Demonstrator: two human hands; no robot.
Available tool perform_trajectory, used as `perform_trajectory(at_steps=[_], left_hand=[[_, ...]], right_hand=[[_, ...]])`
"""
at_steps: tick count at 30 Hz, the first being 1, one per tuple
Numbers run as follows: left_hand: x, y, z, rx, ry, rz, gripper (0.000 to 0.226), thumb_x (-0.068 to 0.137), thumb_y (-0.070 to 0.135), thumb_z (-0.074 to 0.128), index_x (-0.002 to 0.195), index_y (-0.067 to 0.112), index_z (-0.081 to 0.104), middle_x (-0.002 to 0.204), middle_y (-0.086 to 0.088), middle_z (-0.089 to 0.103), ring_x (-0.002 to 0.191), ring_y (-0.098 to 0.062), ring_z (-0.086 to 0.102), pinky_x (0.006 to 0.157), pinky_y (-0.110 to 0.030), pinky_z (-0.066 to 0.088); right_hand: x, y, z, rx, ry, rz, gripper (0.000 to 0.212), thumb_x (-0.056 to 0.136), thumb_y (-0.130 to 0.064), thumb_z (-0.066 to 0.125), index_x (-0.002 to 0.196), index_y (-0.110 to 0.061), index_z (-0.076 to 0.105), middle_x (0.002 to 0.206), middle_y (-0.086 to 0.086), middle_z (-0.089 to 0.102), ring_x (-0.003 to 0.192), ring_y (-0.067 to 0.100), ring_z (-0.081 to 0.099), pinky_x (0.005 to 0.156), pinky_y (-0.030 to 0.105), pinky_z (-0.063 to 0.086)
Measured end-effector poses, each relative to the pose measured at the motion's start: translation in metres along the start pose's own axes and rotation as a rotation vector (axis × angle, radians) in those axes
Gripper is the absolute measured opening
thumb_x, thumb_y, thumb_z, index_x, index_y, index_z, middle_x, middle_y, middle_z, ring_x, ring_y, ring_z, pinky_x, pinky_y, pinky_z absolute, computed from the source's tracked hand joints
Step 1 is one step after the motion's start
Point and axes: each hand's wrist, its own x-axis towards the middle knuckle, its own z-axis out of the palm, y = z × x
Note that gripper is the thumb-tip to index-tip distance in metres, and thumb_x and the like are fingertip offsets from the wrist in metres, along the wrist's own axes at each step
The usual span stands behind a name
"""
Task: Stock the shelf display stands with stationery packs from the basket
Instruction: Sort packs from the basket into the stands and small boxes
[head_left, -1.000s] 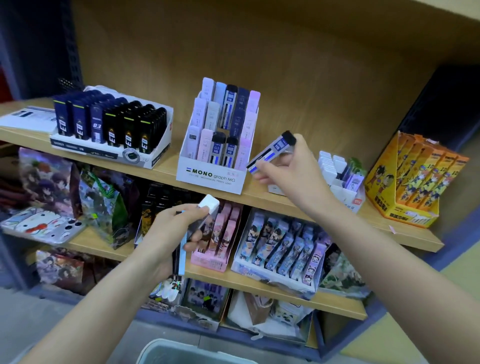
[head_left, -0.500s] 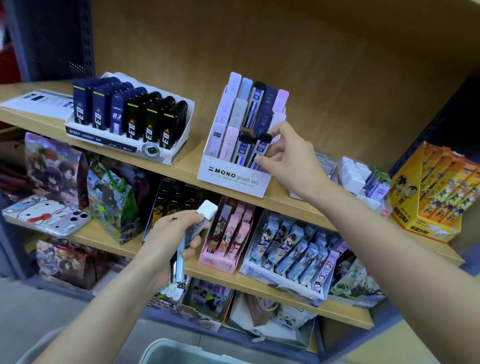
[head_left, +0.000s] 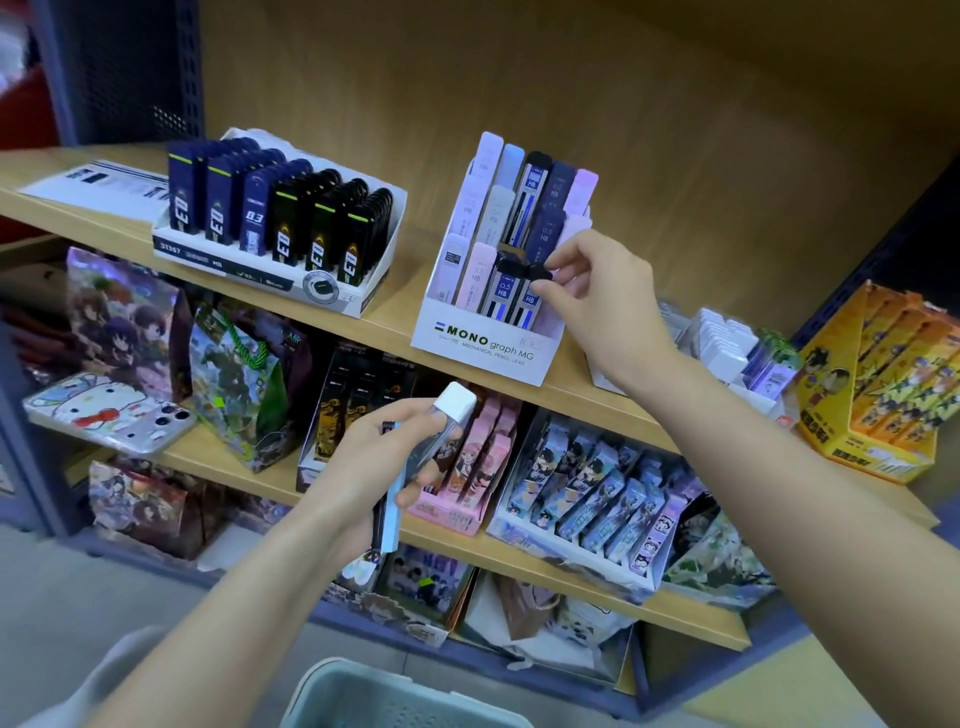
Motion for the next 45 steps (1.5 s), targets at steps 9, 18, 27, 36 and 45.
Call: perform_trajectory(at_steps=[9,18,27,36,45], left_hand=[[-0.013,0.006,0.001,0.044,-0.012,0.061,0.017,0.094,0.021,0.057,0.107,0.024,0.067,0.090,-0.002,0.070,0.048,-0.014,0.036,0.035,-0.018,0.029],[-0.015,0.001,0.013,0.185,-0.131,0.112,0.021,0.096,0.026,0.053,0.111,0.017,0.064,0.075,-0.003,0.058,0.042,-0.008,0.036,0.037,-0.019,0.027],[0.001,-0.006,0.035,0.233,-0.115,-0.173,0.006,0.093,-0.001,0.049,0.089,0.002,0.052,0.058,-0.008,0.045,0.029,-0.013,0.036,0.030,-0.020,0.029],[-0.002,-0.021,0.067,-0.092,-0.104,-0.188,0.019,0.097,0.011,0.052,0.079,0.003,0.053,0.064,-0.007,0.052,0.052,-0.014,0.052,0.052,-0.023,0.056],[0.006,-0.027,0.083,-0.010,-0.118,-0.266,0.029,0.094,0.004,0.045,0.068,0.013,0.037,0.058,-0.003,0.032,0.040,-0.010,0.027,0.034,-0.016,0.024]], right_hand=[[-0.054,-0.025,0.008,0.166,-0.158,0.154,0.017,0.098,-0.030,0.046,0.088,-0.019,0.053,0.076,-0.010,0.053,0.068,0.001,0.050,0.065,0.013,0.041],[-0.092,-0.029,0.008,0.530,-0.397,0.519,0.005,0.088,-0.022,0.065,0.090,-0.019,0.062,0.077,-0.003,0.065,0.064,0.006,0.061,0.069,0.023,0.055],[-0.100,0.002,-0.049,0.627,-0.026,0.551,0.003,0.094,-0.012,0.056,0.093,-0.015,0.054,0.081,0.007,0.067,0.061,0.004,0.064,0.061,0.017,0.055],[-0.077,0.097,-0.117,0.001,0.392,0.311,0.008,0.097,-0.014,0.048,0.105,-0.013,0.047,0.078,-0.008,0.051,0.077,0.022,0.057,0.073,0.033,0.048],[-0.053,0.132,-0.121,-0.094,0.298,0.303,0.014,0.096,-0.013,0.050,0.109,-0.007,0.051,0.079,-0.009,0.048,0.080,0.016,0.055,0.074,0.021,0.048]])
